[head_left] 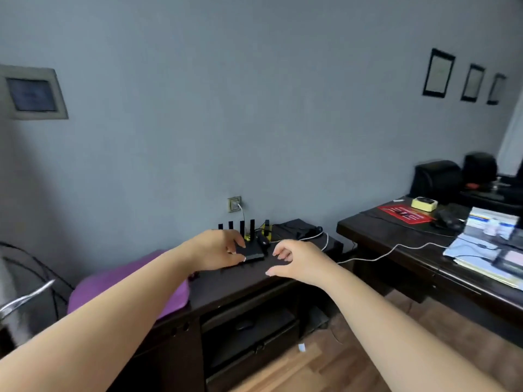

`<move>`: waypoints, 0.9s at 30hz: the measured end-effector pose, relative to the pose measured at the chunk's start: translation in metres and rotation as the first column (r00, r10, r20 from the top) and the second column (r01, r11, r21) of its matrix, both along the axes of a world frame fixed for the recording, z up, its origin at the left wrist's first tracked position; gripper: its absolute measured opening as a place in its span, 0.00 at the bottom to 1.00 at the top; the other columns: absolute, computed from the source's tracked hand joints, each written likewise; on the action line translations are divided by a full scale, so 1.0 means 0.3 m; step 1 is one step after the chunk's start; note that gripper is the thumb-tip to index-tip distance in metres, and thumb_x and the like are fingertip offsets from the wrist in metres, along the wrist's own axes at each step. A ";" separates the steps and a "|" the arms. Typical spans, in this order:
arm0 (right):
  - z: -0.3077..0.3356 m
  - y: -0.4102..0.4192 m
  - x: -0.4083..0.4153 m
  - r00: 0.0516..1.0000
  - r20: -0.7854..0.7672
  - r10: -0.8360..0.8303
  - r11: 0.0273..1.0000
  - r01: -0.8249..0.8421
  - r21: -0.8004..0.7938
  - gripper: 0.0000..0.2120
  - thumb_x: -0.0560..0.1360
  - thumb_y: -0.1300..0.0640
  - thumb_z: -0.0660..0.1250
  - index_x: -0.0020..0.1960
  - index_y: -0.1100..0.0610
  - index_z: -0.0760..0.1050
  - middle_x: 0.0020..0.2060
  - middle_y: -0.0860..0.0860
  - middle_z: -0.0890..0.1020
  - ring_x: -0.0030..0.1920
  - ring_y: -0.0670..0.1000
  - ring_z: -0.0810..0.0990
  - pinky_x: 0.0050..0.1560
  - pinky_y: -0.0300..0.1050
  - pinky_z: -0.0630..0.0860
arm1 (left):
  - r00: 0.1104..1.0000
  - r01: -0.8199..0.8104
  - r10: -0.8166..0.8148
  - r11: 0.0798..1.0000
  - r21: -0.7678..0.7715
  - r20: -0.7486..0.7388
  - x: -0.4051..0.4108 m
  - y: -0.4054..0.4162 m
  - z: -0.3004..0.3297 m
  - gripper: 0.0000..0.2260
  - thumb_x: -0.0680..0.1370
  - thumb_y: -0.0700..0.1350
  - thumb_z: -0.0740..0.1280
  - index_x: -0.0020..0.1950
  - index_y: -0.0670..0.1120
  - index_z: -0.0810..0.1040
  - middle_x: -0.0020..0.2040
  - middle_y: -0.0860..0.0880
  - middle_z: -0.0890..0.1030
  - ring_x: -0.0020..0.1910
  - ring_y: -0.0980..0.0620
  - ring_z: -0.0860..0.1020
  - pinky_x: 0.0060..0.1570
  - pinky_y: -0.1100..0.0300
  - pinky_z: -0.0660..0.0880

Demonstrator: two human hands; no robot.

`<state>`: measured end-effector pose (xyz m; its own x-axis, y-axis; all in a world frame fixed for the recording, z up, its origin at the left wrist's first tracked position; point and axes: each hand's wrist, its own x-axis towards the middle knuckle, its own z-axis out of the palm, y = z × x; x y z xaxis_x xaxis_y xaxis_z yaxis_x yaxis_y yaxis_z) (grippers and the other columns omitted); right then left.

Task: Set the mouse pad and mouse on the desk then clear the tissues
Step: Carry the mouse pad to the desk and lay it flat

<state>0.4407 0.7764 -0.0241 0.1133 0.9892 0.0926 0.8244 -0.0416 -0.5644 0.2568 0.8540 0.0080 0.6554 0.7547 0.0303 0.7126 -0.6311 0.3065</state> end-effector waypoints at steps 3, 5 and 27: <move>0.002 0.052 0.181 0.995 -0.020 -0.099 0.995 0.100 0.009 0.21 0.66 0.44 0.73 0.55 0.51 0.75 0.49 0.45 0.77 0.52 0.48 0.76 0.56 0.46 0.74 | 0.994 0.107 -0.107 0.994 -0.017 0.014 0.208 0.105 -0.005 0.17 0.75 0.51 0.66 0.63 0.48 0.74 0.55 0.49 0.80 0.57 0.50 0.77 0.58 0.60 0.72; -0.013 0.062 0.281 0.986 -0.049 -0.159 0.987 0.159 0.006 0.22 0.66 0.44 0.73 0.56 0.51 0.75 0.50 0.46 0.78 0.51 0.47 0.77 0.56 0.45 0.75 | 0.984 0.178 -0.177 0.983 -0.044 0.024 0.337 0.158 -0.019 0.16 0.75 0.50 0.66 0.61 0.48 0.75 0.50 0.51 0.79 0.56 0.51 0.77 0.56 0.63 0.72; -0.042 0.339 1.505 0.735 -0.037 -0.677 0.736 0.677 -0.004 0.21 0.67 0.44 0.73 0.56 0.50 0.74 0.53 0.48 0.79 0.52 0.49 0.78 0.56 0.49 0.75 | 0.780 0.625 -0.616 0.775 -0.095 0.112 1.860 0.704 -0.055 0.11 0.73 0.52 0.68 0.54 0.53 0.77 0.50 0.51 0.80 0.53 0.53 0.77 0.59 0.58 0.73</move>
